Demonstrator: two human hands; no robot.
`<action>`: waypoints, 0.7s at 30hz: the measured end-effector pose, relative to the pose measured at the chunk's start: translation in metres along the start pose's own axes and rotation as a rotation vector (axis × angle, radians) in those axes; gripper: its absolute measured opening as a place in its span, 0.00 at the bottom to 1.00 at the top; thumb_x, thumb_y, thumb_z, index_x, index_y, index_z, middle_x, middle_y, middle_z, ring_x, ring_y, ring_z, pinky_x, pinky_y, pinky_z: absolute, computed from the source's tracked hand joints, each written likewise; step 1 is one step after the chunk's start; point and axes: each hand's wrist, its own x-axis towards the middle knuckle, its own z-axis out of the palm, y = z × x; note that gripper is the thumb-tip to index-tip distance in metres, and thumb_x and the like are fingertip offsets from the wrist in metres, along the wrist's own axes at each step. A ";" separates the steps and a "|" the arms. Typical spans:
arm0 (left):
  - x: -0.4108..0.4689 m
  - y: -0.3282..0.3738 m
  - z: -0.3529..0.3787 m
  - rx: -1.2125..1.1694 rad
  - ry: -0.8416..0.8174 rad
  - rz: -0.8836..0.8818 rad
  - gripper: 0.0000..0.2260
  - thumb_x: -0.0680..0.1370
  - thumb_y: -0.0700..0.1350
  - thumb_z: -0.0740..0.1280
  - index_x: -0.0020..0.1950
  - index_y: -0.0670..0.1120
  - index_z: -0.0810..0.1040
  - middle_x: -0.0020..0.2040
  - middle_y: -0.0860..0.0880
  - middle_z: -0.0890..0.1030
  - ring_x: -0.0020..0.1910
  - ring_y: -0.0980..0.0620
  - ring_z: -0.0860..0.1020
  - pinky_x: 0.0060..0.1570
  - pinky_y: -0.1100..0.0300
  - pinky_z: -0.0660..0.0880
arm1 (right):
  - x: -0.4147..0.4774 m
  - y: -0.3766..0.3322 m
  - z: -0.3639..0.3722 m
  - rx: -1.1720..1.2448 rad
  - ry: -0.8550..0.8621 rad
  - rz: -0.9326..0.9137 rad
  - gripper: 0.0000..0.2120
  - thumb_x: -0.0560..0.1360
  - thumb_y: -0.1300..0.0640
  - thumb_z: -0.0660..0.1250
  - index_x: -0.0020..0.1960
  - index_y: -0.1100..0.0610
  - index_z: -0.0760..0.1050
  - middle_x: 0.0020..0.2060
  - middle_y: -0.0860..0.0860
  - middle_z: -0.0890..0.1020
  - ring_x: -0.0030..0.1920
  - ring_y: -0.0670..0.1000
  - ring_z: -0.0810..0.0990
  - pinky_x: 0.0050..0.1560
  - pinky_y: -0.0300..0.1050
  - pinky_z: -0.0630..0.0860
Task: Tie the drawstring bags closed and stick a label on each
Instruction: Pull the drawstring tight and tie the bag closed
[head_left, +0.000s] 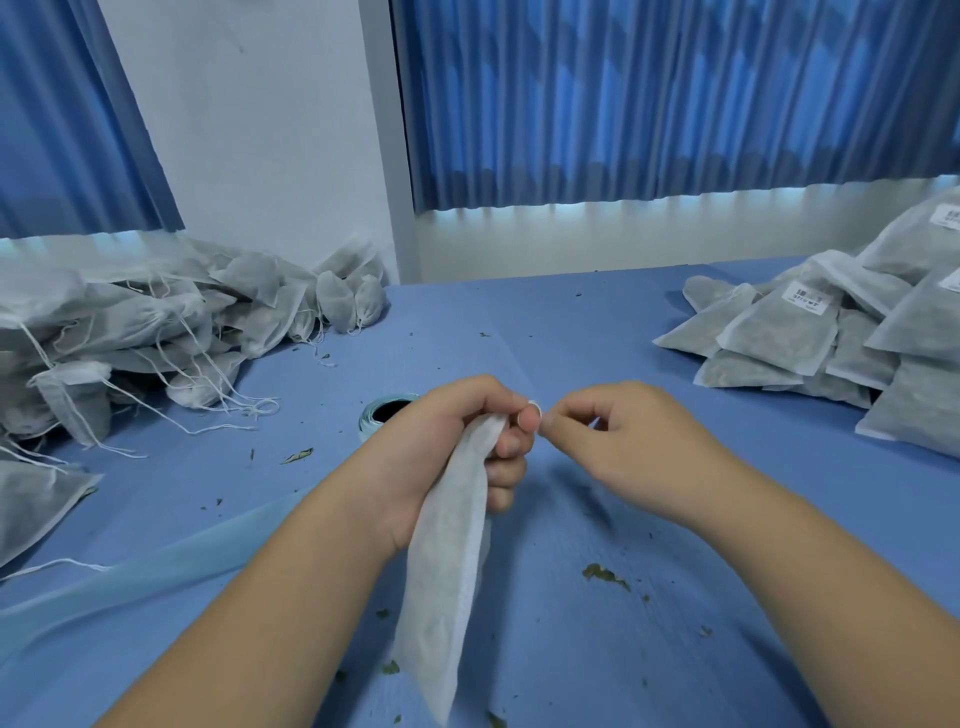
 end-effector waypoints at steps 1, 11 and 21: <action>0.001 -0.001 -0.001 -0.027 -0.002 -0.006 0.05 0.68 0.45 0.65 0.32 0.47 0.76 0.28 0.52 0.67 0.23 0.56 0.62 0.21 0.65 0.64 | 0.001 0.003 0.000 -0.106 0.021 -0.002 0.08 0.76 0.46 0.65 0.44 0.46 0.81 0.38 0.41 0.77 0.38 0.40 0.75 0.41 0.39 0.71; 0.003 -0.005 -0.003 -0.076 0.025 -0.015 0.06 0.69 0.44 0.64 0.33 0.46 0.75 0.29 0.52 0.67 0.23 0.55 0.63 0.22 0.65 0.64 | -0.001 -0.013 -0.013 0.426 0.133 -0.024 0.03 0.73 0.56 0.68 0.40 0.52 0.78 0.33 0.42 0.80 0.33 0.45 0.78 0.38 0.39 0.74; 0.003 -0.007 -0.004 0.007 0.028 0.008 0.06 0.69 0.46 0.66 0.34 0.46 0.76 0.30 0.52 0.69 0.25 0.55 0.65 0.24 0.64 0.67 | -0.005 -0.018 -0.012 0.419 0.022 0.028 0.07 0.72 0.56 0.67 0.35 0.53 0.78 0.27 0.47 0.79 0.29 0.45 0.76 0.35 0.41 0.73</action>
